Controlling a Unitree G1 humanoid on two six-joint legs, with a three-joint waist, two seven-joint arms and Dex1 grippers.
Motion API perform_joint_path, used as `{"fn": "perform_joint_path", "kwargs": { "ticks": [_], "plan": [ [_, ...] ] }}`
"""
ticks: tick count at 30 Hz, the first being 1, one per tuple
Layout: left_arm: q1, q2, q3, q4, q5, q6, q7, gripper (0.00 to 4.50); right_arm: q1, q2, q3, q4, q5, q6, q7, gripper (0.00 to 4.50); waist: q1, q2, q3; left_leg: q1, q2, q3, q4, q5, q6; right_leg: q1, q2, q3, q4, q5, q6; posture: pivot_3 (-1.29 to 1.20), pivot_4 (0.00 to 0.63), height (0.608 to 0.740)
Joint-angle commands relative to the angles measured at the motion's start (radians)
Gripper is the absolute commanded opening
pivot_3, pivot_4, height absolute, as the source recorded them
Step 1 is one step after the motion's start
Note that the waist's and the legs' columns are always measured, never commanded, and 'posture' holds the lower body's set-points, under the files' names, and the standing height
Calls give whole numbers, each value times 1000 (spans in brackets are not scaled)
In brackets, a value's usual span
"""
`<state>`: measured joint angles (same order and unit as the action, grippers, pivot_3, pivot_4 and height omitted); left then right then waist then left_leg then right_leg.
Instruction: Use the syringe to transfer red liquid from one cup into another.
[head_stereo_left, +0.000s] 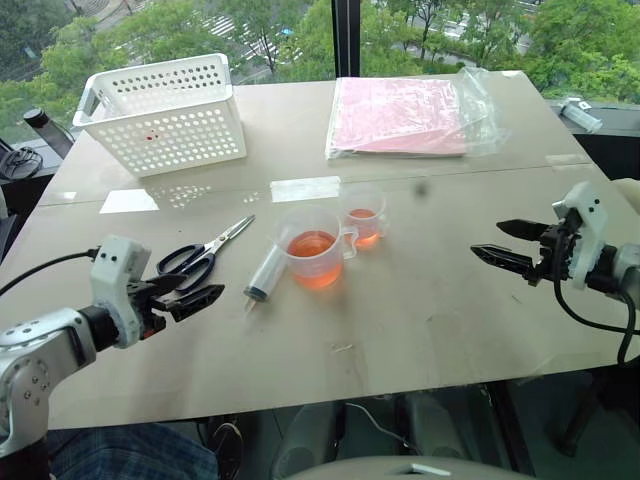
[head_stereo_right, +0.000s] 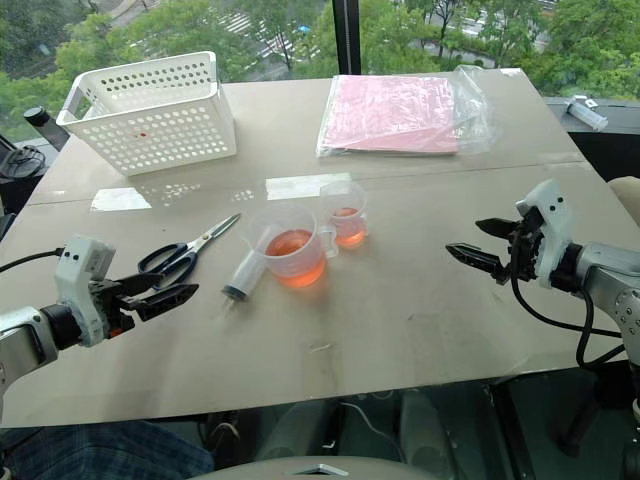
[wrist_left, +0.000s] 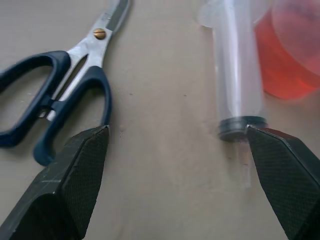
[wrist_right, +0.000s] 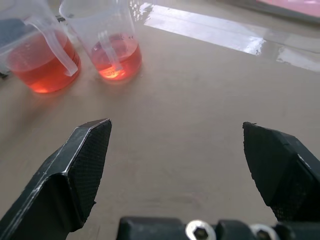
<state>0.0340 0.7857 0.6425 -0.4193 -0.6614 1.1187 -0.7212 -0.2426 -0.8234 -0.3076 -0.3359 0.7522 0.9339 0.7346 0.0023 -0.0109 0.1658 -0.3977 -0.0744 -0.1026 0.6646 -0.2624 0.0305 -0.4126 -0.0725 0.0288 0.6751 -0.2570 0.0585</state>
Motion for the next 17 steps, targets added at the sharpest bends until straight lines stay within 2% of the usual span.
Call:
{"fn": "perform_joint_path", "kwargs": {
  "ticks": [1,4,7,11,13,17],
  "plan": [
    [13,20,93,-7,-51,-94,-79,4426,40,7,-82,-60,41,-23,3,4500,1,0,0,0,0,0,0,0,0,0,0,0,-1,0,0,0,150,740],
    [111,40,146,19,-51,-191,-195,4426,192,5,-91,-41,-69,-179,63,4500,-1,-1,-1,0,0,0,-4,1,-3,0,0,1,-6,0,0,0,150,740],
    [212,36,94,41,56,-374,-246,4426,320,-13,-91,18,-150,-359,187,4500,2,0,-1,0,0,1,-10,2,-3,0,0,1,-12,0,0,0,150,740],
    [321,-55,18,43,126,-561,-269,4426,448,-15,-159,116,-175,-516,334,4500,5,1,-2,1,1,3,-11,1,-2,1,0,2,-13,0,0,0,150,740],
    [402,-70,-23,28,175,-660,-314,4426,502,-12,-179,129,-188,-578,380,4500,5,0,-2,1,1,4,-11,1,-2,1,-1,2,-13,0,0,0,150,740],
    [486,-85,-54,46,184,-746,-365,4426,551,12,-194,153,-211,-682,420,4500,5,0,-2,1,4,4,-12,-2,3,1,1,2,-13,0,0,0,150,740]
  ]
}}
